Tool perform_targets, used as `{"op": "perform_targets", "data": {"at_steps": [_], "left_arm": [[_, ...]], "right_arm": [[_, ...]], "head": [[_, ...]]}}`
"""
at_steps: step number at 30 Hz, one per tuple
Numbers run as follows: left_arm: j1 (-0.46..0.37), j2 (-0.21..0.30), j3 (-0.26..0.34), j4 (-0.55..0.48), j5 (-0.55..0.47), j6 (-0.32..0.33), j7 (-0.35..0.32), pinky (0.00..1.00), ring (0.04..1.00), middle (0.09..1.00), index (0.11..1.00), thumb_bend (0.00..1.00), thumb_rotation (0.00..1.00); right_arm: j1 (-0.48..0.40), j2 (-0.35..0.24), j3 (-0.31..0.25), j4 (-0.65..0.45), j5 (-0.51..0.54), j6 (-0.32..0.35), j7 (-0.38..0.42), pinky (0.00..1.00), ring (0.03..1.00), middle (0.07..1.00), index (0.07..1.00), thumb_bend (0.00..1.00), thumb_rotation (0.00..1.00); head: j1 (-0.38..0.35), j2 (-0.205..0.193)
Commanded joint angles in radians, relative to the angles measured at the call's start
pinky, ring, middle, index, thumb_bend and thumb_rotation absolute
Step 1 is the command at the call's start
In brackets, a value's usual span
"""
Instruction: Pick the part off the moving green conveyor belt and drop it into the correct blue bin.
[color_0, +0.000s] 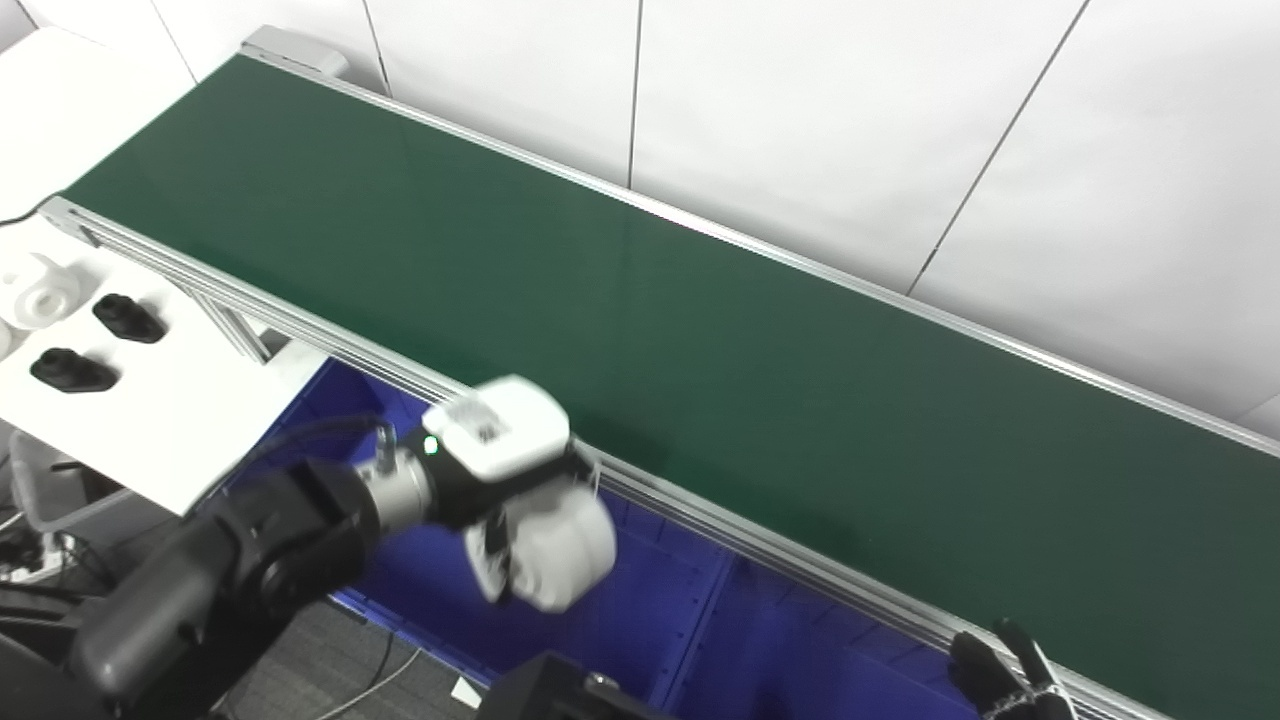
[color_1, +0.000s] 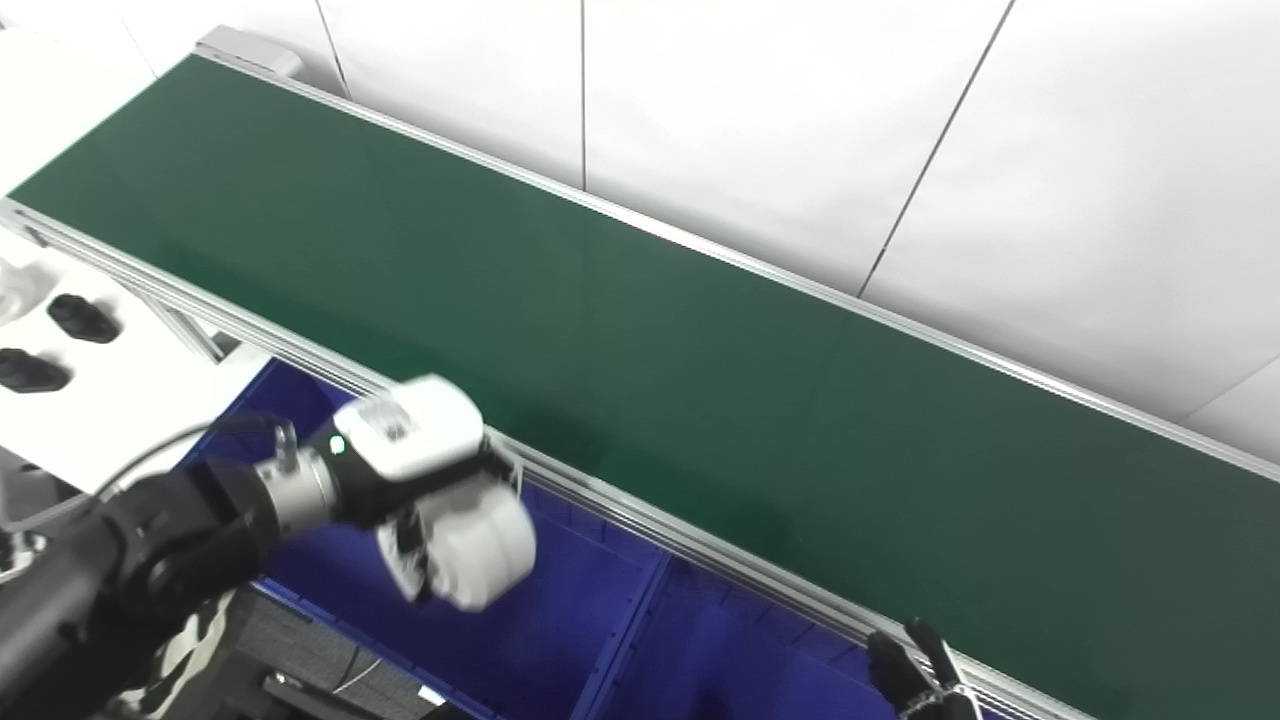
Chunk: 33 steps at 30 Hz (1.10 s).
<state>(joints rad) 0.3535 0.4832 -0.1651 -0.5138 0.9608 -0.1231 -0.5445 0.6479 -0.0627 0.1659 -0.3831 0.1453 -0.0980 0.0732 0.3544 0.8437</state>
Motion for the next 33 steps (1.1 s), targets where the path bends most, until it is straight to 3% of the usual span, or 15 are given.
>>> {"op": "perform_targets", "data": {"at_steps": [1,6,8,10,11,13,14,21,29,33], "left_arm": [[-0.007,0.011,-0.005,0.008,0.024,-0.024,0.047,0.34,0.380,0.490,0.527,0.50,0.00],[-0.003,0.027,-0.016,0.047,0.064,-0.027,0.043,0.34,0.384,0.485,0.525,0.50,0.00],[-0.001,0.028,-0.013,0.034,0.084,-0.015,0.028,0.42,0.504,0.556,0.499,0.52,0.02],[-0.002,0.030,-0.013,0.016,0.116,-0.006,0.007,0.45,0.549,0.616,0.497,0.52,0.04],[-0.004,0.031,-0.013,0.008,0.132,-0.003,-0.003,0.55,0.659,0.712,0.639,0.80,0.16],[-0.008,0.034,-0.015,-0.004,0.155,-0.005,-0.023,0.65,0.738,0.783,0.735,0.96,0.28],[-0.009,0.035,-0.016,-0.008,0.160,-0.007,-0.029,0.67,0.754,0.800,0.757,0.98,0.32],[-0.002,0.051,-0.022,-0.028,0.219,-0.039,-0.038,0.75,0.817,0.862,0.823,1.00,0.53],[0.006,0.052,-0.003,-0.081,0.203,-0.037,-0.063,0.79,0.861,0.912,0.851,1.00,0.61],[0.013,0.032,0.025,-0.137,0.065,0.005,-0.105,0.80,0.867,0.923,0.882,1.00,0.60]], "right_arm": [[0.008,0.012,-0.002,-0.008,-0.003,-0.036,0.003,0.85,0.805,0.740,0.817,0.87,1.00],[0.005,0.017,0.003,0.003,0.003,-0.056,0.017,0.85,0.800,0.743,0.814,0.83,1.00],[0.004,0.020,0.004,0.006,0.004,-0.060,0.018,0.85,0.800,0.744,0.812,0.83,1.00],[0.003,0.022,0.002,0.005,0.002,-0.059,0.016,0.84,0.799,0.743,0.810,0.83,1.00],[0.003,0.022,0.001,0.004,0.000,-0.058,0.015,0.84,0.797,0.740,0.810,0.83,1.00],[0.004,0.023,0.000,0.001,-0.001,-0.058,0.013,0.84,0.795,0.739,0.810,0.83,1.00],[0.004,0.024,-0.001,0.001,-0.001,-0.059,0.014,0.84,0.792,0.739,0.809,0.83,1.00],[0.005,0.024,-0.001,0.002,-0.003,-0.059,0.014,0.83,0.790,0.736,0.807,0.84,1.00],[0.009,0.026,0.000,0.004,-0.005,-0.063,0.014,0.84,0.791,0.736,0.804,0.84,1.00],[0.012,0.031,0.002,0.002,-0.021,-0.065,0.010,0.82,0.782,0.731,0.797,0.85,1.00]], "head": [[-0.001,-0.002],[-0.006,-0.011],[-0.010,-0.012],[-0.009,-0.011],[-0.009,-0.011],[-0.005,-0.010],[-0.006,-0.010],[-0.010,-0.015],[-0.023,-0.008],[-0.050,0.003]]}}
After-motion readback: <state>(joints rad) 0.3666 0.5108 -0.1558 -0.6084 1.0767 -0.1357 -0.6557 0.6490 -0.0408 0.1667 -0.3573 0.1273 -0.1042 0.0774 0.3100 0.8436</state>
